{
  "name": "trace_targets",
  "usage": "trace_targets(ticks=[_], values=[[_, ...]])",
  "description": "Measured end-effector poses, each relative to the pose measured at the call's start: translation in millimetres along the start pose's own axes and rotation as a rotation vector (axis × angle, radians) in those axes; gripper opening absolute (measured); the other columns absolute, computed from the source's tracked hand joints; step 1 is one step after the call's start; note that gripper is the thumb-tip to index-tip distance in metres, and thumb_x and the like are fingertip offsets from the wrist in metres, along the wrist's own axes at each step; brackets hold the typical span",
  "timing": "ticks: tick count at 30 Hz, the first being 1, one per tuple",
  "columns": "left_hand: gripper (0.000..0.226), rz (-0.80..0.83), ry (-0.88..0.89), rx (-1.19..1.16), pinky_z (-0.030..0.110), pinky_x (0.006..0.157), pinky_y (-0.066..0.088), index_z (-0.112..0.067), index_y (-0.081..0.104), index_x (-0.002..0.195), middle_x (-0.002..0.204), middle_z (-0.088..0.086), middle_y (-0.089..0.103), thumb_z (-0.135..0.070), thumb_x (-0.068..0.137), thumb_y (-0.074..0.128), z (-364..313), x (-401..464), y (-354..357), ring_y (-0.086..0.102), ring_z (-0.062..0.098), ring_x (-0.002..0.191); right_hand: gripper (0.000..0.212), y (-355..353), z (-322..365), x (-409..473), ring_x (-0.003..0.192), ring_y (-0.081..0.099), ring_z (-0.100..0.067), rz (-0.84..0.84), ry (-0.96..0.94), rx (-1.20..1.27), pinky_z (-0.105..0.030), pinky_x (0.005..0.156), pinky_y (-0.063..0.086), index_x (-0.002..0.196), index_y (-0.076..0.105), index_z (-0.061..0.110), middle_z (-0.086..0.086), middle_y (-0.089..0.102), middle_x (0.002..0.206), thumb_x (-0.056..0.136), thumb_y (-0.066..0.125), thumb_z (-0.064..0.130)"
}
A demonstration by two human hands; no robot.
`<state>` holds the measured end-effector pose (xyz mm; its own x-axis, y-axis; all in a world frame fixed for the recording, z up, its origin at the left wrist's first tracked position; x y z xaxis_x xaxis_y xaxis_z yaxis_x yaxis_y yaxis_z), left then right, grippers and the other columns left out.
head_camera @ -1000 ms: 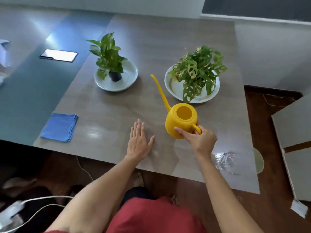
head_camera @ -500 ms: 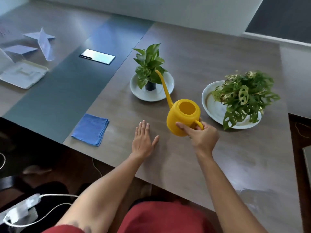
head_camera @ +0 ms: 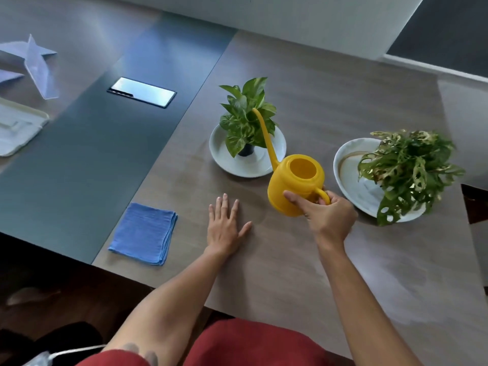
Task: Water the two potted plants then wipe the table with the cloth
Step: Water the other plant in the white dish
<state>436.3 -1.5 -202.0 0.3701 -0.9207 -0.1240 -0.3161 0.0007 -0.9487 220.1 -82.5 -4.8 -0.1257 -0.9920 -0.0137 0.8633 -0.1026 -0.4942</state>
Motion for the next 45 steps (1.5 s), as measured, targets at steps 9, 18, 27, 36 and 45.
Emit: trace_targets(ticks=[9, 18, 27, 36, 45], values=[[0.081, -0.014, 0.028, 0.057, 0.051, 0.123, -0.003, -0.02, 0.013, 0.158, 0.166, 0.014, 0.0, -0.069, 0.093, 0.02, 7, -1, 13, -0.003, 0.03, 0.153, 0.048, 11, 17, -1, 0.059, 0.059, -0.007, -0.022, -0.042, -0.04, -0.029, 0.061, 0.053, 0.059, 0.058, 0.024, 0.013, 0.06, 0.06, 0.05, 0.096, 0.053], [0.081, -0.035, 0.037, 0.046, 0.051, 0.122, -0.001, -0.019, 0.017, 0.158, 0.166, 0.015, 0.002, -0.069, 0.095, 0.023, 8, -2, 13, -0.001, 0.031, 0.153, 0.057, 9, 31, -9, 0.051, 0.049, -0.009, -0.038, -0.071, -0.076, -0.029, 0.054, 0.047, 0.053, 0.051, 0.018, 0.013, 0.051, 0.051, 0.049, 0.096, 0.052], [0.081, -0.011, 0.034, 0.045, 0.05, 0.122, -0.004, -0.021, 0.01, 0.159, 0.166, 0.014, -0.003, -0.07, 0.094, 0.018, 8, -2, 13, -0.006, 0.029, 0.153, 0.059, 1, 38, -8, 0.069, 0.07, -0.017, -0.059, -0.052, -0.115, -0.044, 0.067, 0.063, 0.067, 0.066, 0.009, 0.007, 0.066, 0.063, 0.047, 0.094, 0.057], [0.081, -0.021, 0.039, 0.048, 0.051, 0.123, -0.003, -0.021, 0.01, 0.158, 0.166, 0.014, -0.002, -0.07, 0.094, 0.018, 8, -2, 13, -0.005, 0.029, 0.153, 0.062, -7, 45, -5, 0.063, 0.062, -0.001, -0.094, -0.042, -0.111, -0.036, 0.065, 0.061, 0.073, 0.07, 0.003, 0.009, 0.063, 0.063, 0.049, 0.094, 0.055], [0.08, -0.055, 0.042, 0.057, 0.052, 0.122, 0.004, -0.018, 0.023, 0.157, 0.165, 0.017, 0.01, -0.068, 0.095, 0.026, 9, -1, 16, 0.009, 0.033, 0.153, 0.062, -12, 38, 0, 0.07, 0.07, -0.017, -0.1, 0.004, -0.121, -0.047, 0.067, 0.063, 0.069, 0.068, 0.013, 0.004, 0.069, 0.069, 0.044, 0.092, 0.064]])
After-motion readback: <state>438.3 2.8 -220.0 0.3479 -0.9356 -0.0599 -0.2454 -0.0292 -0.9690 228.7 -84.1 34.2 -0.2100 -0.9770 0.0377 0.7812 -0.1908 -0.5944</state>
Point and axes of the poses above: each hand's wrist, its own x-axis towards the middle knuckle, its own y-axis out of the palm, z = x × y, the point moved 7 cm from there along x, towards the middle knuckle
